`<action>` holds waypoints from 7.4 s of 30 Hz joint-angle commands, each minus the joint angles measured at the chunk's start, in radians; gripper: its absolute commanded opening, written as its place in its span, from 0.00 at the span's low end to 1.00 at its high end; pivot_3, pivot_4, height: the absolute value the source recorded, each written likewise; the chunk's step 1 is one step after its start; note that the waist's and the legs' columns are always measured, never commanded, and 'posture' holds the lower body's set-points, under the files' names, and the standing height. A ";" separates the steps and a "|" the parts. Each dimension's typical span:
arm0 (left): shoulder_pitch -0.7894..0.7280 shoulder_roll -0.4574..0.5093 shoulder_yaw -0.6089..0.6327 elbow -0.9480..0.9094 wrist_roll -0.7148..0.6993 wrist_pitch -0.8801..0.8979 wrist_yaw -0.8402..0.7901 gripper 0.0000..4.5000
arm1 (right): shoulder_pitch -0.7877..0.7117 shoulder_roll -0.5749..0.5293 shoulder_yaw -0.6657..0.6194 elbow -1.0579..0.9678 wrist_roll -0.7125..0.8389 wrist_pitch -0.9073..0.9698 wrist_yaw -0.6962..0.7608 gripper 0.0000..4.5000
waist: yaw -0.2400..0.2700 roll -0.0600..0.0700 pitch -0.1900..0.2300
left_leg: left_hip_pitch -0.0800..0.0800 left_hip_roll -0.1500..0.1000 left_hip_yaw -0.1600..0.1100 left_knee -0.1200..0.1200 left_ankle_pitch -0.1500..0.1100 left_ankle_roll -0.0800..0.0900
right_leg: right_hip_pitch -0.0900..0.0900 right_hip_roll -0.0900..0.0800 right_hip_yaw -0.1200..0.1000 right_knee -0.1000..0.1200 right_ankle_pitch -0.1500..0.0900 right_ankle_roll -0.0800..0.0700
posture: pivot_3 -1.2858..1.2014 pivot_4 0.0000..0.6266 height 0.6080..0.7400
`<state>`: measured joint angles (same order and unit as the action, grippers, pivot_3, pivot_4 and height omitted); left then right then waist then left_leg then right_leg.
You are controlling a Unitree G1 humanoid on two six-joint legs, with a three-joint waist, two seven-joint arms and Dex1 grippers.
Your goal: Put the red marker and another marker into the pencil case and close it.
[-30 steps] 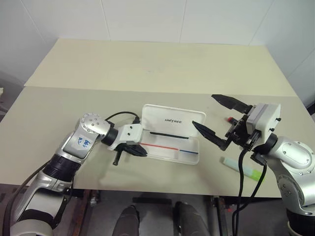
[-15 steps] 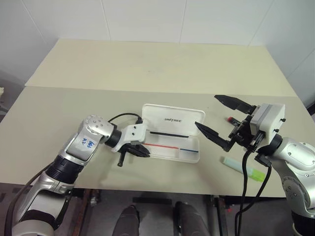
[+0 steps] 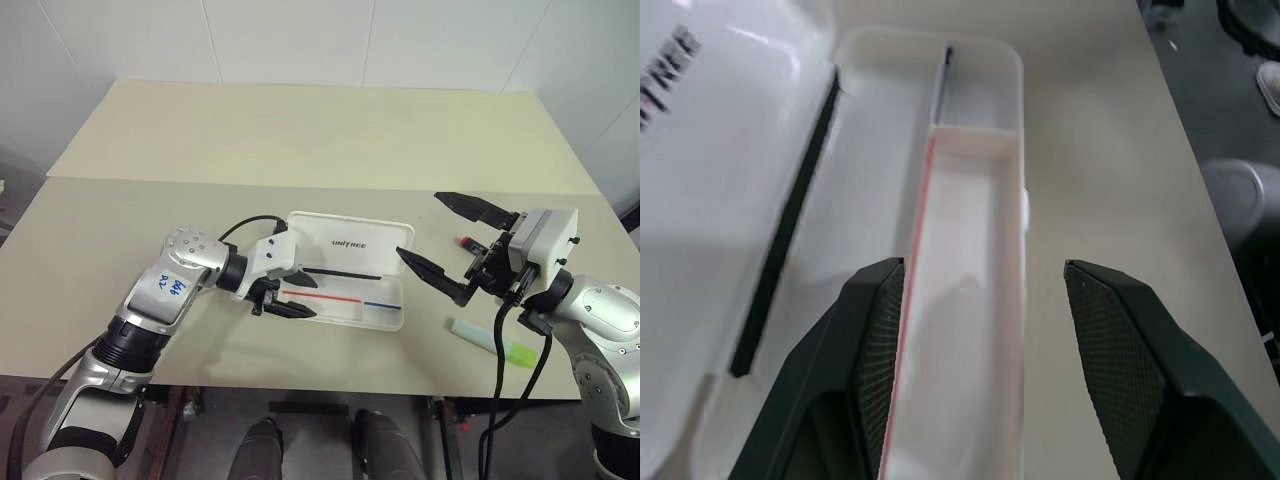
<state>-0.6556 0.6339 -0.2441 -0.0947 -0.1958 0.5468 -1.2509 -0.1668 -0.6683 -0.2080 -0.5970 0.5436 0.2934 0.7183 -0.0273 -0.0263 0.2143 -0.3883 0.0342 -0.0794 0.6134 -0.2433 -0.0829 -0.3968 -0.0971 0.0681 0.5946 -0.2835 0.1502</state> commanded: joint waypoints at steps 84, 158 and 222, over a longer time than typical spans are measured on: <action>-0.053 0.130 0.306 0.229 -0.309 -0.244 -0.174 1.00 | -0.147 -0.308 -0.017 0.262 0.032 0.174 0.481 0.13 | -0.001 0.004 0.002 | 0.000 0.000 0.002 0.003 0.001 -0.002 | 0.000 0.000 0.002 0.001 0.006 0.013 | 0.52 0.24 1.00; 0.075 0.032 0.250 -0.023 -0.373 -0.139 -0.036 1.00 | 0.414 -0.190 -0.298 0.171 -0.059 0.159 0.367 0.99 | -0.001 0.000 0.000 | -0.001 0.000 0.007 0.003 0.001 -0.001 | -0.005 0.000 0.007 0.005 -0.001 0.002 | 0.52 0.24 1.00; 0.179 0.234 0.377 0.229 -0.257 -0.393 -0.132 1.00 | -0.305 0.169 0.536 0.289 -0.220 0.220 0.171 0.25 | -0.003 -0.002 0.000 | -0.004 0.000 0.007 0.001 -0.001 0.000 | -0.012 0.001 0.007 0.010 0.003 0.008 | 0.52 0.24 1.00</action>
<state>-0.4805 0.8590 0.1086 0.1663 -0.4483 0.1613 -1.3889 -0.4571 -0.5159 0.3120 -0.3139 0.3449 0.5423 0.8971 -0.0304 -0.0280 0.2144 -0.3915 0.0344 -0.0723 0.6148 -0.2440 -0.0830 -0.4092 -0.0964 0.0756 0.6055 -0.2802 0.1584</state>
